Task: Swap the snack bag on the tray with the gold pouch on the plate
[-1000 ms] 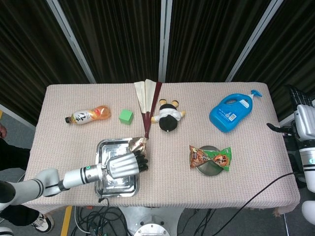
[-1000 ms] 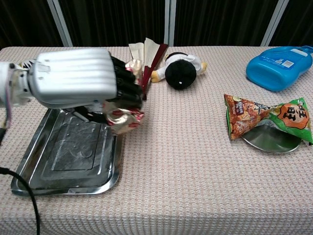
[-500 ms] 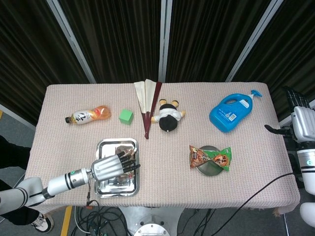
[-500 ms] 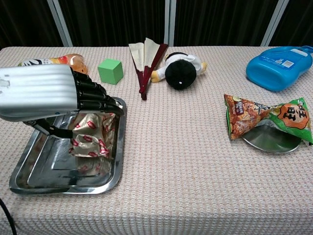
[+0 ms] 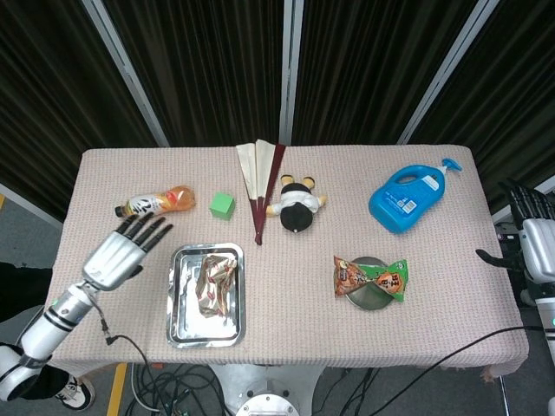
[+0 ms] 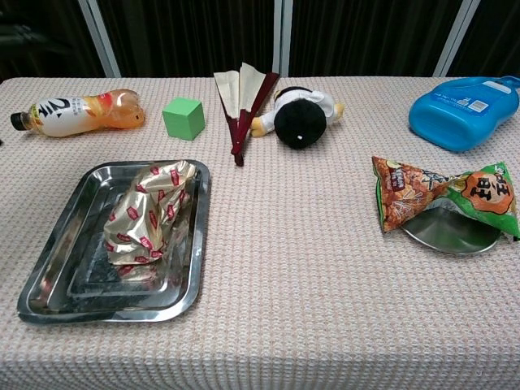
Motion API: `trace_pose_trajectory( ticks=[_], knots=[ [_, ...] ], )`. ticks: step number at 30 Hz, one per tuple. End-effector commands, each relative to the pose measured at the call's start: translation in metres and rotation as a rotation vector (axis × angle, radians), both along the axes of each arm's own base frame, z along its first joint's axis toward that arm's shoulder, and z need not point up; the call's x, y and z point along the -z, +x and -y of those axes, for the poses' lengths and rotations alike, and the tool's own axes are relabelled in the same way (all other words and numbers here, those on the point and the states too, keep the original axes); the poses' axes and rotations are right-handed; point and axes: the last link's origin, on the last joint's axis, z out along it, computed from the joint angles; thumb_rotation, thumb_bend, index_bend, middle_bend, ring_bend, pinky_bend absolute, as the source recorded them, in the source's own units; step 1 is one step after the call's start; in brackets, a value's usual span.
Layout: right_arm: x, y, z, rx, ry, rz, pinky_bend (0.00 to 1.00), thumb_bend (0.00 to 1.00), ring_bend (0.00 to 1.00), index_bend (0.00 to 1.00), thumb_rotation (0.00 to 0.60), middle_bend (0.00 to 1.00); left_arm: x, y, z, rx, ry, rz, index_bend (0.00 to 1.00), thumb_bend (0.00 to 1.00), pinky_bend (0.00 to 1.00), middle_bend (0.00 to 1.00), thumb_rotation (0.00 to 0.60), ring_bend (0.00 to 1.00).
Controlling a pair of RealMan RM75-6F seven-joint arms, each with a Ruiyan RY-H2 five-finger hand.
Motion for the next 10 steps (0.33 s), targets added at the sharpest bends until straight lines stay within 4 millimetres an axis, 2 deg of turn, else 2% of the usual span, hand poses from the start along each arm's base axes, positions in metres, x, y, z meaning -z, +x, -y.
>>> trace_pose_trajectory(
  ticks=[1, 5, 10],
  knots=[
    [0.011, -0.018, -0.034, 0.05, 0.025, -0.119, 0.0, 0.0, 0.0, 0.0, 0.6, 0.0, -0.045, -0.045, 0.025, -0.251, 0.186, 0.125, 0.05, 0.05, 0.21, 0.09, 0.6, 0.08],
    [0.026, -0.039, -0.063, 0.144, 0.055, -0.144, 0.0, 0.0, 0.0, 0.0, 0.6, 0.0, -0.058, -0.077, 0.051, -0.411, 0.223, 0.212, 0.05, 0.05, 0.2, 0.09, 0.6, 0.07],
    [0.038, -0.054, -0.088, 0.203, 0.075, -0.132, 0.0, 0.0, 0.0, 0.0, 0.6, 0.0, -0.063, -0.097, 0.08, -0.482, 0.206, 0.231, 0.06, 0.04, 0.18, 0.09, 0.6, 0.07]
  ],
)
